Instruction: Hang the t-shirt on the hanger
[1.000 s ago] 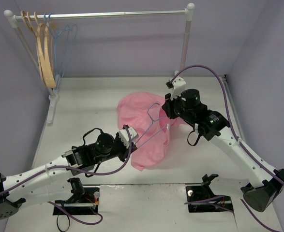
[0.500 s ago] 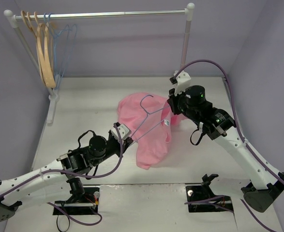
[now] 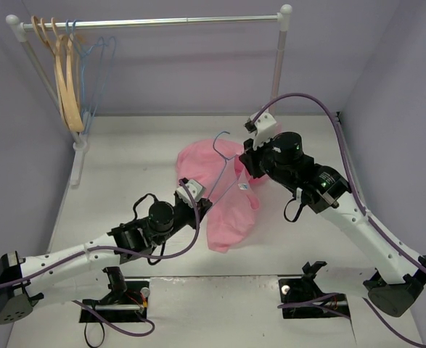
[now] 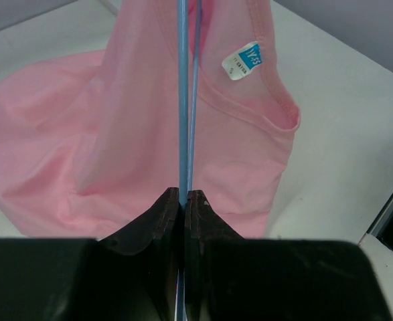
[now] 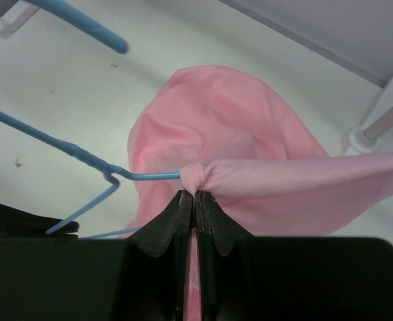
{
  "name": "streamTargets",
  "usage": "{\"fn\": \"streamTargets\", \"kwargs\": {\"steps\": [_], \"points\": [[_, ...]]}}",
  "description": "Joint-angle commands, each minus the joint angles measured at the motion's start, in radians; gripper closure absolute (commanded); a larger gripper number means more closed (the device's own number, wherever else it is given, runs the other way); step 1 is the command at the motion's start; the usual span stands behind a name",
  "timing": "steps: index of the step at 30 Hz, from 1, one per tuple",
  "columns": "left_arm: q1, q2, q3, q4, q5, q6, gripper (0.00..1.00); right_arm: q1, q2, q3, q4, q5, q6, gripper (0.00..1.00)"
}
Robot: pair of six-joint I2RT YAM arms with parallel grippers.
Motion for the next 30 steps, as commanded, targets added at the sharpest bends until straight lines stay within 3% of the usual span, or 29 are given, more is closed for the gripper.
{"fn": "streamTargets", "kwargs": {"steps": [1,6,16,18,19,22,30], "points": [[-0.001,0.032,0.072,0.194,0.036,-0.014,1.0,0.022,-0.001,0.057,0.09,-0.014,0.005,0.98],[-0.002,0.063,0.078,0.251,0.097,-0.024,1.0,0.034,0.012,0.097,0.113,-0.032,-0.001,0.98],[0.001,0.05,0.008,0.394,0.087,-0.031,1.0,0.046,0.057,0.108,0.125,-0.046,-0.003,0.93],[0.005,0.05,-0.012,0.416,0.088,-0.032,1.0,0.046,0.054,0.106,0.116,-0.034,-0.033,0.81],[0.01,0.05,-0.022,0.429,0.09,-0.037,1.0,0.046,0.048,0.108,0.115,-0.026,-0.04,0.69],[0.028,0.049,-0.067,0.498,0.103,-0.06,1.0,0.046,0.04,0.118,0.096,-0.021,-0.053,0.57],[0.122,0.073,-0.124,0.598,0.185,-0.156,1.0,0.045,0.002,0.144,0.05,0.005,-0.086,0.48]]}}
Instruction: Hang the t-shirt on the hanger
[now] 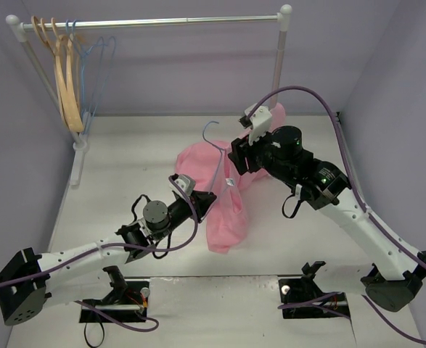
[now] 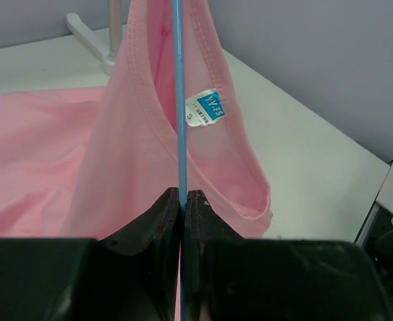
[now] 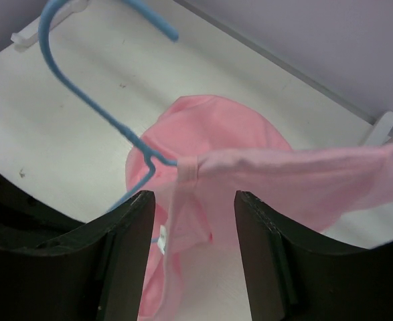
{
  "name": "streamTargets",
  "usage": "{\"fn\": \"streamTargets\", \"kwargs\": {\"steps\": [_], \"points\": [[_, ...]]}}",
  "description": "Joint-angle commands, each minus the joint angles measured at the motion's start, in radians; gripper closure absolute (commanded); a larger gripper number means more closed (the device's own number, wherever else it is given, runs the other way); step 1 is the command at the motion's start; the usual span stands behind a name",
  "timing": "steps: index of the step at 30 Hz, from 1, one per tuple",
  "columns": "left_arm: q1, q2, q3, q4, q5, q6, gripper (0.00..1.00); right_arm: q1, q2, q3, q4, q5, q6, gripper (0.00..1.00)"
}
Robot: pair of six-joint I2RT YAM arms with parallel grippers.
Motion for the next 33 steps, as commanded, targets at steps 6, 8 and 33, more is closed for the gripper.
{"fn": "streamTargets", "kwargs": {"steps": [6,8,33], "points": [[0.068,-0.02,-0.002,0.163,0.1,-0.067,1.0,-0.011,-0.081,0.049,-0.003,0.098,-0.143,0.46],[0.074,-0.036,-0.003,0.137,0.118,-0.062,1.0,-0.028,-0.1,0.029,0.022,0.099,-0.223,0.46],[0.085,-0.107,0.081,-0.107,0.221,0.025,1.0,-0.195,0.167,0.262,-0.34,-0.48,-0.7,0.34]]}}
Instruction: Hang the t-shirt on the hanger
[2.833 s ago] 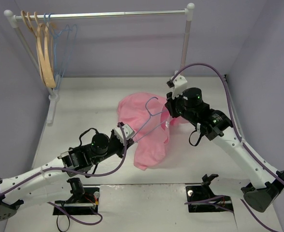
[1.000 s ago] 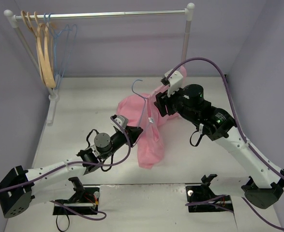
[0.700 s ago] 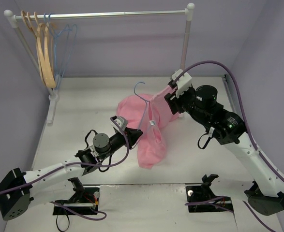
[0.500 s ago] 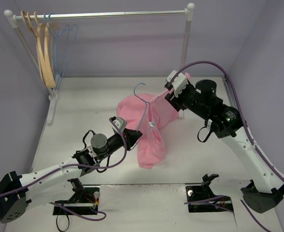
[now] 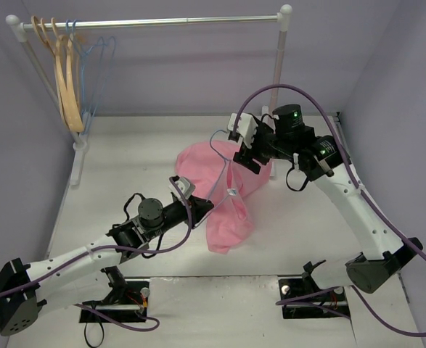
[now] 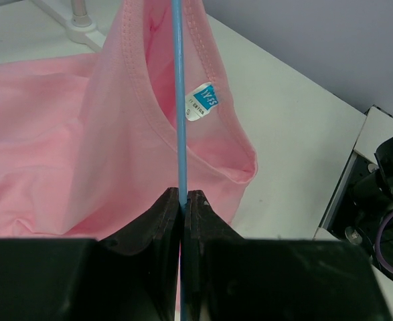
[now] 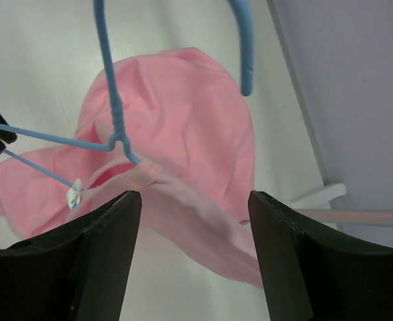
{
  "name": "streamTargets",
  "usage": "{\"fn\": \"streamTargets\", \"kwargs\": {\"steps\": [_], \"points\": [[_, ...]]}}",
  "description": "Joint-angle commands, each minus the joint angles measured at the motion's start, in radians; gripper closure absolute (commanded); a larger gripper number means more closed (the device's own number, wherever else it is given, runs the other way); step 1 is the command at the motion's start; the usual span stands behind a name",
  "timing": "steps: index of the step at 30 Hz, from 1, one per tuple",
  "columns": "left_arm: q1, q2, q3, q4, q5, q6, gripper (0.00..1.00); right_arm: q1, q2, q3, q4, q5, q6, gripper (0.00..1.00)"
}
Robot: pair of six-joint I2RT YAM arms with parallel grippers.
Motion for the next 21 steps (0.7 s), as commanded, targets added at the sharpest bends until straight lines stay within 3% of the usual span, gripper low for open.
{"fn": "streamTargets", "kwargs": {"steps": [1,15,18,21], "points": [[0.009,-0.024,0.079,0.061,0.03,0.027,1.0,-0.002,0.008,0.042,-0.045,-0.082,-0.035,0.34],[0.009,-0.045,0.171,-0.122,0.131,0.123,1.0,-0.016,0.022,-0.001,-0.037,-0.083,-0.043,0.39],[0.009,-0.038,0.197,-0.152,0.142,0.145,1.0,-0.016,0.014,-0.015,-0.045,-0.09,-0.037,0.46],[0.009,-0.03,0.208,-0.166,0.145,0.165,1.0,-0.016,0.011,-0.022,-0.059,-0.124,-0.038,0.6]]}}
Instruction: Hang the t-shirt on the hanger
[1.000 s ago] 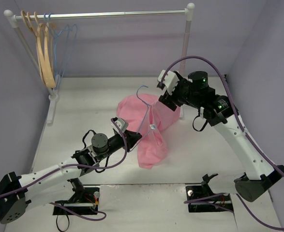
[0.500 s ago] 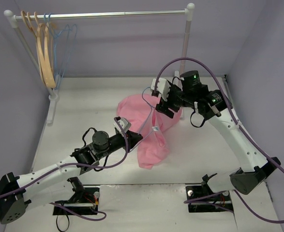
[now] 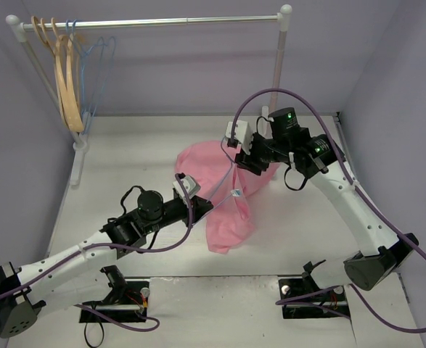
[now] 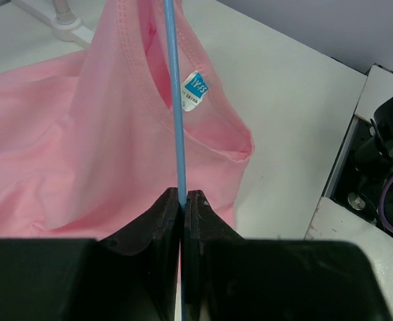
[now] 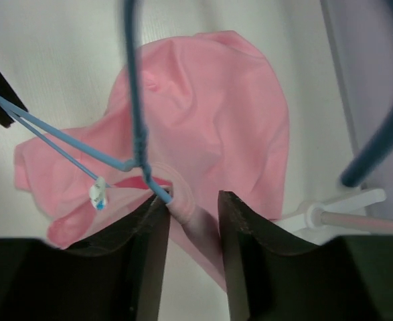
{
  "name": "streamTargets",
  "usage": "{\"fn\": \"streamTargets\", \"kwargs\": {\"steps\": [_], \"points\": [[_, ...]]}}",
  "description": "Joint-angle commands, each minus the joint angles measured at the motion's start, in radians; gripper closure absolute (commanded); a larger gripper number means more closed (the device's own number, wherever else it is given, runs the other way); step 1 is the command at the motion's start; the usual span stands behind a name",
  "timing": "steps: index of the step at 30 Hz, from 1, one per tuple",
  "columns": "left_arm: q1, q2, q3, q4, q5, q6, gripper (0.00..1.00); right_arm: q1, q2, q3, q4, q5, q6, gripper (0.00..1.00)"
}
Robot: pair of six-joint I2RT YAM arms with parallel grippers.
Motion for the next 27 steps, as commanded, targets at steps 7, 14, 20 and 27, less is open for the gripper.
{"fn": "streamTargets", "kwargs": {"steps": [7,14,20,27], "points": [[0.025,0.004,0.148,-0.017,0.012,0.084,1.0,-0.004,-0.028,-0.014,0.015,-0.048,0.004,0.95],[0.087,0.013,0.252,-0.139,-0.227,0.06,0.5,-0.004,-0.14,-0.123,0.182,0.02,0.046,1.0],[0.13,0.035,0.381,-0.25,-0.422,0.021,0.31,-0.004,-0.196,-0.203,0.303,0.129,0.069,1.0],[0.134,0.013,0.499,-0.382,-0.545,-0.133,0.31,-0.002,-0.231,-0.285,0.494,0.267,0.133,1.0]]}}
